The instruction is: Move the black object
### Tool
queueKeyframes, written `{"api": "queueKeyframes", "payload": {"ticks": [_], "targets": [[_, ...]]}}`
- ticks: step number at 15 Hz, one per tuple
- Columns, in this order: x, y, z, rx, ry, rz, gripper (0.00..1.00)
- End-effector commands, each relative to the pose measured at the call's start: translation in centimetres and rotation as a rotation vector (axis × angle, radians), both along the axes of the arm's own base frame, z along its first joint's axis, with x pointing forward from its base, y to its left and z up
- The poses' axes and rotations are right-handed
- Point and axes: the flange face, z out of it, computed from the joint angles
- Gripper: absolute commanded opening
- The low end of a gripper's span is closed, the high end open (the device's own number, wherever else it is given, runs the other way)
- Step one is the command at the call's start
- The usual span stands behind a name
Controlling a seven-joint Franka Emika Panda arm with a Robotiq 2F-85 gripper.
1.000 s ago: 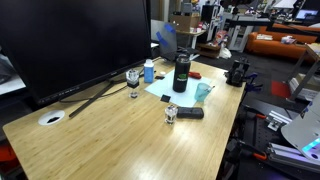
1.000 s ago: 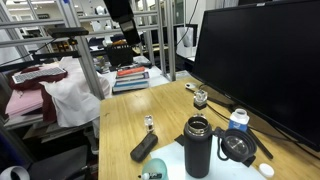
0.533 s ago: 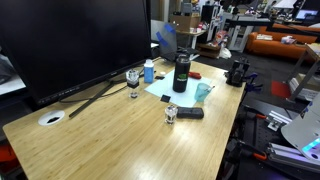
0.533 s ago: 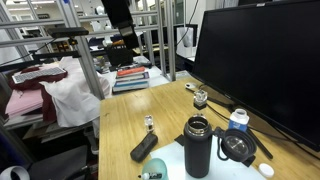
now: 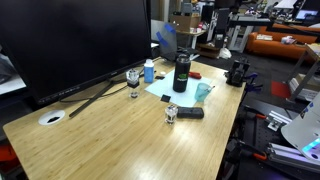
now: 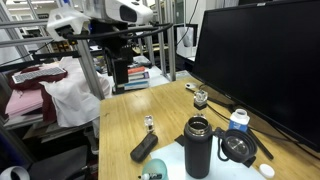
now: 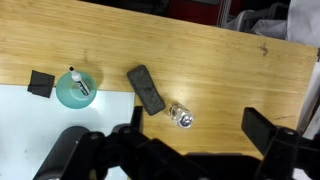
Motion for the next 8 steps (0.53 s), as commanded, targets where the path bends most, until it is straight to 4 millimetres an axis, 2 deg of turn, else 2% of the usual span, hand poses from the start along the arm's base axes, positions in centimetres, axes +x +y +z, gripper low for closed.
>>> {"api": "queueKeyframes", "payload": {"ticks": [1, 6, 8], "targets": [[0.1, 0.0, 0.0, -0.001, 0.002, -0.001, 1.0], [-0.1, -0.3, 0.6, 0.001, -0.013, -0.008, 1.0], [0.9, 0.2, -1.7, 0.009, 0.007, 0.013, 1.0]]}}
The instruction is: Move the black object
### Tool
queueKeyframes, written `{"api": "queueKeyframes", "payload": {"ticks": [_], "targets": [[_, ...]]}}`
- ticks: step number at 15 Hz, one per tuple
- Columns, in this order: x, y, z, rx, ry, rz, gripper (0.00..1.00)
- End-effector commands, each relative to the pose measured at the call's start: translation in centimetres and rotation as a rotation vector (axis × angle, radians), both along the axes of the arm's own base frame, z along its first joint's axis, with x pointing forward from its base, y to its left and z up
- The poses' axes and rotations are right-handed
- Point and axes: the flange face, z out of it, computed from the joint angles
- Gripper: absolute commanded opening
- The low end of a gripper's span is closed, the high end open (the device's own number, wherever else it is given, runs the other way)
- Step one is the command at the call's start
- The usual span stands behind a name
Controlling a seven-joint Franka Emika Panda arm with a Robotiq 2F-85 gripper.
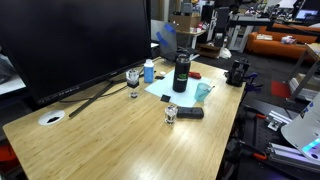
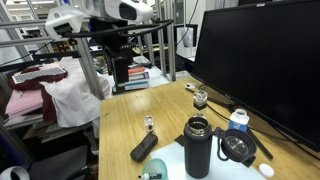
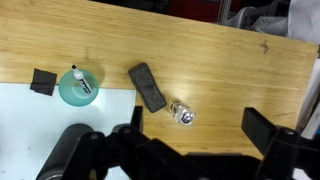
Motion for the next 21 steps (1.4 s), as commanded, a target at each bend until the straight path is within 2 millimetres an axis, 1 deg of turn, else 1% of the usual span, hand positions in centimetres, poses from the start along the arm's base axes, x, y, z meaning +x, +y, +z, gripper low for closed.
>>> {"api": "queueKeyframes", "payload": {"ticks": [1, 2, 3, 4, 6, 8, 9, 10, 11, 12, 13, 16, 17, 19, 21], "targets": [[1.1, 0.9, -3.8, 0.002, 0.052, 0.041, 1.0], [1.2, 1.3, -5.7, -0.02, 0.084, 0.06, 1.0], [1.4, 1.9, -8.1, -0.035, 0.117, 0.086, 1.0], [1.8, 2.7, -10.2, -0.064, 0.113, 0.129, 1.0], [2.4, 4.4, -14.5, -0.08, 0.183, 0.221, 1.0], [2.6, 5.1, -18.4, -0.101, 0.277, 0.31, 1.0], [2.8, 5.3, -19.7, -0.12, 0.296, 0.344, 1.0], [3.1, 5.2, -20.6, -0.136, 0.309, 0.367, 1.0], [1.9, 5.2, -20.3, -0.124, 0.295, 0.313, 1.0], [2.4, 5.2, -21.1, -0.133, 0.307, 0.33, 1.0], [2.8, 5.3, -21.4, -0.137, 0.31, 0.339, 1.0], [3.1, 5.4, -21.0, -0.137, 0.303, 0.343, 1.0], [3.3, 5.6, -21.5, -0.161, 0.301, 0.356, 1.0], [3.4, 6.4, -23.1, -0.153, 0.298, 0.411, 1.0], [3.6, 6.9, -25.3, -0.169, 0.299, 0.424, 1.0]]}}
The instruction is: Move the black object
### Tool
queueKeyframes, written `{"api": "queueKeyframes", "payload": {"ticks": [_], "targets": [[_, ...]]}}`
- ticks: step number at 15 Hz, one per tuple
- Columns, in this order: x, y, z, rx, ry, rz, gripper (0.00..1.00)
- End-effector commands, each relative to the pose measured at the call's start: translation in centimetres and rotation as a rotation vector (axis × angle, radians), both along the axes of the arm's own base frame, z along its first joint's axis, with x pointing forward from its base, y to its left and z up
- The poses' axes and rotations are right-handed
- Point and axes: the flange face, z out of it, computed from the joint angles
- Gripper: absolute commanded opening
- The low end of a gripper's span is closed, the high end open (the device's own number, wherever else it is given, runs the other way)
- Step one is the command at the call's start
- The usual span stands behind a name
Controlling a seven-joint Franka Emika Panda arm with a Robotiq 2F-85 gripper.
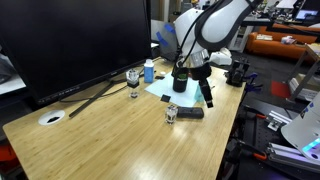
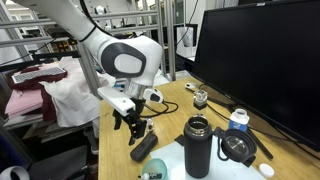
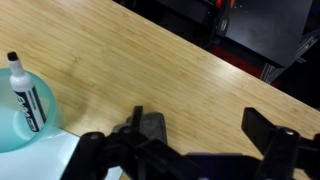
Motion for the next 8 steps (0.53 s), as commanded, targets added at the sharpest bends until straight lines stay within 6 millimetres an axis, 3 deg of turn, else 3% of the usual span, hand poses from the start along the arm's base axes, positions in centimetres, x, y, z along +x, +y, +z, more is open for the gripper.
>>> {"api": "queueKeyframes", "payload": {"ticks": [1, 4, 8], "targets": [[0.8, 0.7, -3.2, -0.026, -0.017, 0.051, 1.0], [1.2, 0.7, -5.9, -0.116, -0.046, 0.101, 1.0], [2.1, 1.7, -7.3, -0.201, -0.087, 0.179, 1.0]]}}
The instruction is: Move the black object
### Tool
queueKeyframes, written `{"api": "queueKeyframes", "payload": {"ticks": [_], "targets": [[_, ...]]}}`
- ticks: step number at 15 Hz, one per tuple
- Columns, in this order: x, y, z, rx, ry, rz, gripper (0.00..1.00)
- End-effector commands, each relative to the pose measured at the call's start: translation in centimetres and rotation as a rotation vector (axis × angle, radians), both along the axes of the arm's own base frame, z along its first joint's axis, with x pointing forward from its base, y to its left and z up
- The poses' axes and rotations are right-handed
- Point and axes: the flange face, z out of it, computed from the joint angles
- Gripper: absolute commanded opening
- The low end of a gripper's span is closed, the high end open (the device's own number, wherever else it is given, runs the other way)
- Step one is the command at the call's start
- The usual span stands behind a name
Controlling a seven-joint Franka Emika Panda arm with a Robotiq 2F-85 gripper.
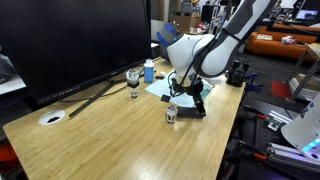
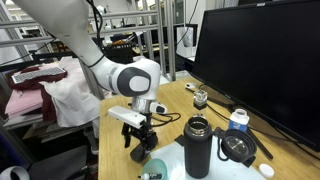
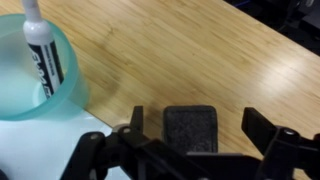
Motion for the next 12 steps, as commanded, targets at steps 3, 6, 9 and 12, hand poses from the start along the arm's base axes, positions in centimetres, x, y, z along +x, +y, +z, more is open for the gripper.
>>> {"api": "queueKeyframes", "payload": {"ticks": [3, 6, 9, 12], "targets": [[1.4, 1.8, -0.7, -0.071, -0.043, 0.076, 1.0], [2.4, 2.6, -0.9, -0.078, -0.061, 0.109, 1.0], [3.2, 3.1, -1.1, -0.044, -0.06, 0.118, 1.0], [3.6, 3.4, -1.7, -0.025, -0.051, 0.126, 1.0]]}}
